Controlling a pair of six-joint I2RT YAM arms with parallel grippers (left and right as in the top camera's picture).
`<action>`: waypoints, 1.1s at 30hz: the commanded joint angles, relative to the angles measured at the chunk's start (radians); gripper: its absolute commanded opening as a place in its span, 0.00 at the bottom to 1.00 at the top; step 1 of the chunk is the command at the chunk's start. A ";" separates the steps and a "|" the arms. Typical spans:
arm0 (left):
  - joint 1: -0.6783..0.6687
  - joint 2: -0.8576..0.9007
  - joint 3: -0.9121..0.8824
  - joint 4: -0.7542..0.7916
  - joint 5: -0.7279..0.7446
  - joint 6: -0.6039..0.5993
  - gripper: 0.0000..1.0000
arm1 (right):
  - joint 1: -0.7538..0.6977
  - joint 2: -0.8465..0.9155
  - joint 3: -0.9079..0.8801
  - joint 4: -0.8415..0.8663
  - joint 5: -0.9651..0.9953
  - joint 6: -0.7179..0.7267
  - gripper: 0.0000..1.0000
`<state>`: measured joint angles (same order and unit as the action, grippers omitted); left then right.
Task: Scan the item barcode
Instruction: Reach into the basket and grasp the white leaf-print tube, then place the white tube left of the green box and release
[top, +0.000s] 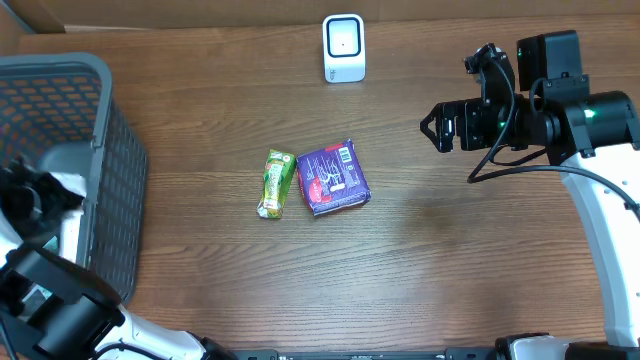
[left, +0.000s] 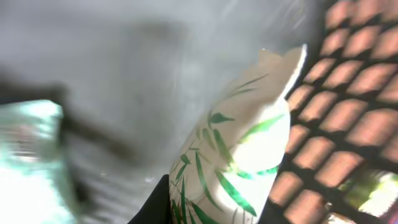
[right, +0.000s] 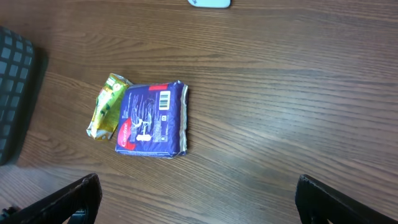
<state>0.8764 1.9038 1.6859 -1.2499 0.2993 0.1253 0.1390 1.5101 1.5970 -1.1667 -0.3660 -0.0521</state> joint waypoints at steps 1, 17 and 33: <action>-0.024 -0.020 0.235 -0.093 0.016 -0.022 0.09 | 0.006 -0.006 0.026 0.006 -0.003 -0.001 1.00; -0.258 -0.060 0.999 -0.439 0.198 -0.029 0.04 | 0.006 -0.006 0.026 0.005 -0.002 -0.001 1.00; -0.826 -0.122 0.775 -0.431 -0.059 -0.224 0.04 | 0.006 -0.006 0.026 0.010 -0.002 -0.001 1.00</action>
<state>0.1444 1.7737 2.5610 -1.6905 0.3771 0.0006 0.1390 1.5101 1.5970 -1.1633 -0.3660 -0.0521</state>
